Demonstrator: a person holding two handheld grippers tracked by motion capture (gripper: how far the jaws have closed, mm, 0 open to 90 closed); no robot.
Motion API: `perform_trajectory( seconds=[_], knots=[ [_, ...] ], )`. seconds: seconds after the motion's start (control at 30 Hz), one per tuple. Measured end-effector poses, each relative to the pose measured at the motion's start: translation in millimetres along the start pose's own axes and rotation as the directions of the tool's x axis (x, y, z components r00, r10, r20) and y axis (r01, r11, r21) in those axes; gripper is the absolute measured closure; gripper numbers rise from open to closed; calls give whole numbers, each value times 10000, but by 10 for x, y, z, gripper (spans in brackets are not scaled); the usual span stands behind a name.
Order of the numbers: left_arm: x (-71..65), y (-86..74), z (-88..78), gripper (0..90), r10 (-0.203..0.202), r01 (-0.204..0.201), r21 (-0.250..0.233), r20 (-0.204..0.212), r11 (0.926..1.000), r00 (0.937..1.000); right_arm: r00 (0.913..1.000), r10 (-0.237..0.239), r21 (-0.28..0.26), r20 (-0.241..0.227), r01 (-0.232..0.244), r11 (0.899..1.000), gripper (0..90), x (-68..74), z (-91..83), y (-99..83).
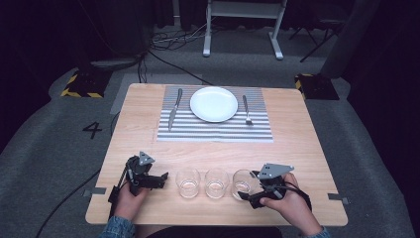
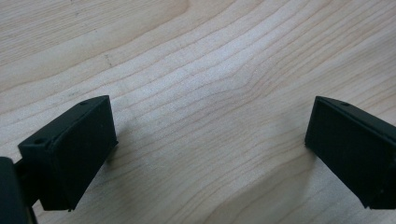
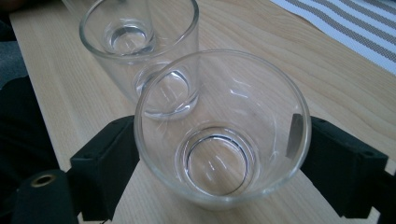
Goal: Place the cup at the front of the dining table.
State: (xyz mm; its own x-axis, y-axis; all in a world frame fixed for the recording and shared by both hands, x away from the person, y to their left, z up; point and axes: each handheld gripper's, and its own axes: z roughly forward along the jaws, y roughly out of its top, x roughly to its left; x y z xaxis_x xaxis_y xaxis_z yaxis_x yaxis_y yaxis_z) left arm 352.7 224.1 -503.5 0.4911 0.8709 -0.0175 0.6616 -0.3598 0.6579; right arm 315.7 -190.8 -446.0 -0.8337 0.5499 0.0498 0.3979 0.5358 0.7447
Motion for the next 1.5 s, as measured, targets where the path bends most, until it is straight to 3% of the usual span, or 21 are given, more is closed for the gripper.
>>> perform_trajectory(
  seconds=[0.27,0.7,1.5],
  knots=[
    [-1,-1,-1,22,-14,14,9,7,10000,10000,9999,-107,-24,-45,107,9999,177,-8,179,24],
    [-2,0,1,21,-28,28,-13,6,10000,10000,9999,-114,114,-42,114,9999,183,-10,209,39],
    [-5,-1,1,22,-67,67,5,38,10000,10000,9984,44,73,565,-48,10000,185,-178,-104,358]
  ],
)
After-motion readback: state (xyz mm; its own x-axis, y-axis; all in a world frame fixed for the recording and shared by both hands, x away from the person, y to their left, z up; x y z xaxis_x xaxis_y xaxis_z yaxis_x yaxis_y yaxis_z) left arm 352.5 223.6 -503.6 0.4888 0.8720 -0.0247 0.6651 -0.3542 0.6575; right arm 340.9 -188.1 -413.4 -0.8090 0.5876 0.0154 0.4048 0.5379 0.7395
